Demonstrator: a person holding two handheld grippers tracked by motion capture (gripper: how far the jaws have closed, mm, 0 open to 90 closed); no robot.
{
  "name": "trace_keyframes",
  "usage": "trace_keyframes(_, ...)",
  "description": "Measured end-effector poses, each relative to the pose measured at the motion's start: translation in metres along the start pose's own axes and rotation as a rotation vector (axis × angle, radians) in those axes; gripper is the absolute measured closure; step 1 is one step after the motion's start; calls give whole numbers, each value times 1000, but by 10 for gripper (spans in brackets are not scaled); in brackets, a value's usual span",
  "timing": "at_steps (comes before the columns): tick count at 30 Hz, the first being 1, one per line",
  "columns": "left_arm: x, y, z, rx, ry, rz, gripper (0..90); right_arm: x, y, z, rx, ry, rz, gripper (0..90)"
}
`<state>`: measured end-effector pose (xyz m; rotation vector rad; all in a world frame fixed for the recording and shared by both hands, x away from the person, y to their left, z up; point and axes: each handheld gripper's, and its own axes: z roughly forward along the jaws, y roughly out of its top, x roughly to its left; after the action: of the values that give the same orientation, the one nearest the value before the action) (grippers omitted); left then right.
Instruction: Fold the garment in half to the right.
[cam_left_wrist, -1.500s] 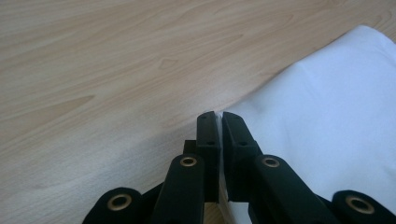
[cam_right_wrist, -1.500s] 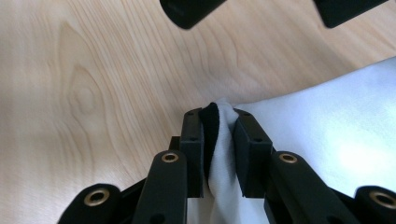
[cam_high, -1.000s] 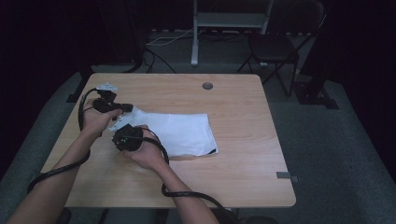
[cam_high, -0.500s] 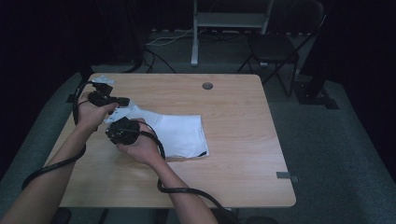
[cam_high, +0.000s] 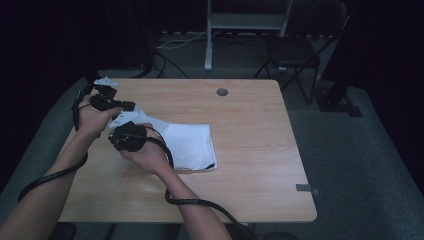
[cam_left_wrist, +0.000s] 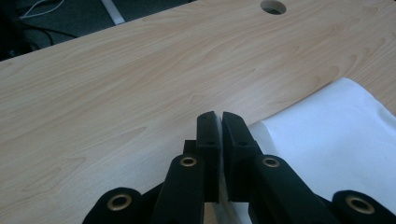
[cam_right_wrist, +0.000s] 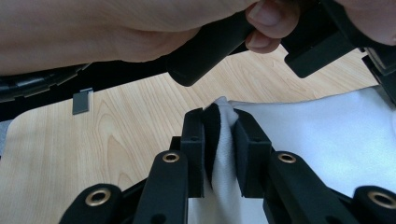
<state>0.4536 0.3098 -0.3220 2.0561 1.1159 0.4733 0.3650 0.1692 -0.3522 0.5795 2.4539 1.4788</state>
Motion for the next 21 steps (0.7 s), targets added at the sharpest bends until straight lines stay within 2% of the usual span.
trace_keyframes(21,4,5,-10,8,20,10,862,3,11,7,-23,24,18,764)
